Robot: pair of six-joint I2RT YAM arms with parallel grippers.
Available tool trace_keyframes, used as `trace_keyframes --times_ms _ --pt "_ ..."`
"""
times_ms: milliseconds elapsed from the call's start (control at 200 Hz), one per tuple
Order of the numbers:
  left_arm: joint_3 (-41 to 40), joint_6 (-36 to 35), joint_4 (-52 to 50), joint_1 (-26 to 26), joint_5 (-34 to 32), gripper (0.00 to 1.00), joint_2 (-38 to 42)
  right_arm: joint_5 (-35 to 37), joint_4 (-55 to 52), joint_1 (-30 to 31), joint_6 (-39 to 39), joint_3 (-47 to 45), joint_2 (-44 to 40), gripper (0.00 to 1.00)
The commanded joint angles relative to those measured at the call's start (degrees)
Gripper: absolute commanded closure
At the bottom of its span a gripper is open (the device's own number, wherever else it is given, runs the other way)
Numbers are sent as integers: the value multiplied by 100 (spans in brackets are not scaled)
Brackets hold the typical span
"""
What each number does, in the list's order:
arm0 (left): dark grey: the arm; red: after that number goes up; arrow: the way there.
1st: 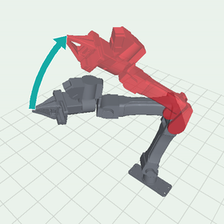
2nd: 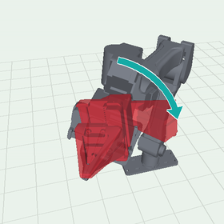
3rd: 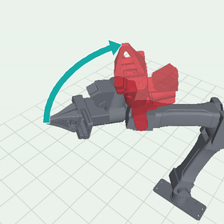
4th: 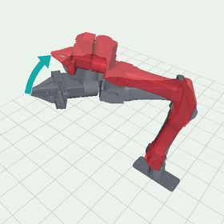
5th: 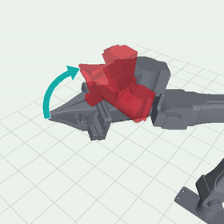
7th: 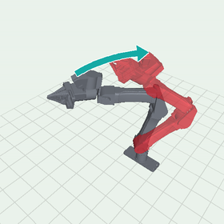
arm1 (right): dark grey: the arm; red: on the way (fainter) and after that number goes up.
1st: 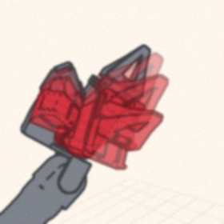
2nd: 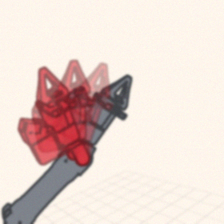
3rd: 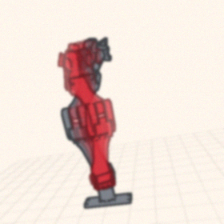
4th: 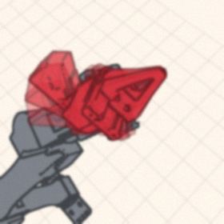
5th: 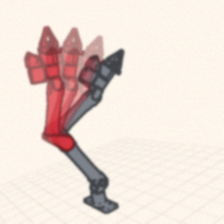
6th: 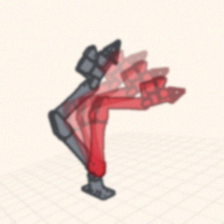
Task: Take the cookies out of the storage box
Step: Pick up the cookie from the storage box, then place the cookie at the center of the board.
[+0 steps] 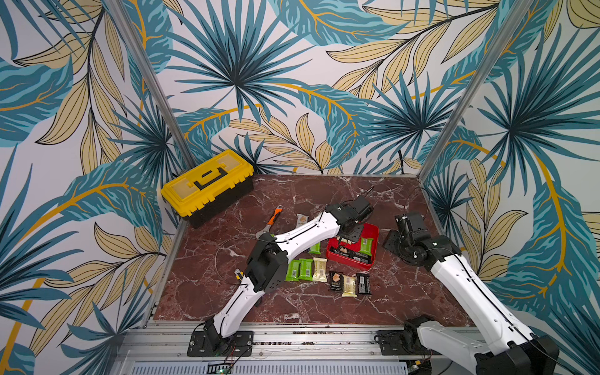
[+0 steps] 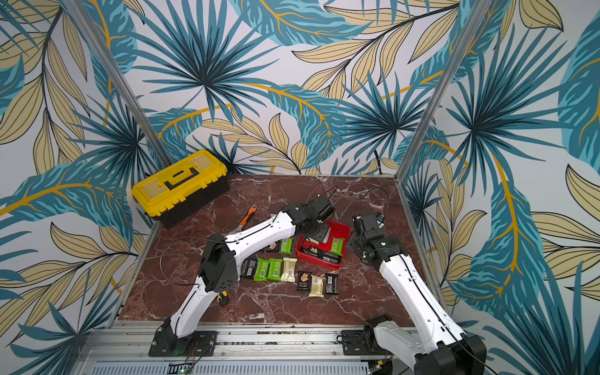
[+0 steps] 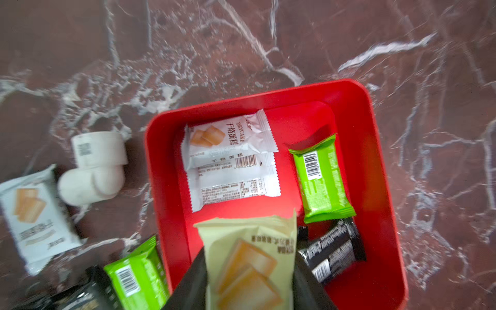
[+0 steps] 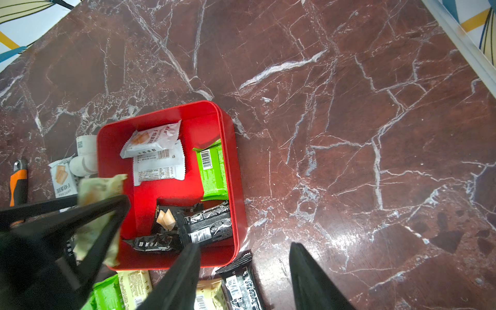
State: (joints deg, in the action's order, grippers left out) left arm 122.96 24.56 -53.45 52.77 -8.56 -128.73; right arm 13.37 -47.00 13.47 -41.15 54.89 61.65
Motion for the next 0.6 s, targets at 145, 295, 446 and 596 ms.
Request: trace_keyframes --times_ms 145,295,446,596 --pt "-1918 480 649 -833 -22 58 1389 -47 -24 -20 174 175 223 42" --pt "-2837 437 885 -1512 -201 58 1861 -114 13 -20 195 215 349 42" --pt "-3232 181 1151 -2065 -289 58 1900 -132 29 -20 194 207 387 42" --pt "-3134 -122 1373 -2390 -324 58 1542 -136 33 -20 200 199 402 42"
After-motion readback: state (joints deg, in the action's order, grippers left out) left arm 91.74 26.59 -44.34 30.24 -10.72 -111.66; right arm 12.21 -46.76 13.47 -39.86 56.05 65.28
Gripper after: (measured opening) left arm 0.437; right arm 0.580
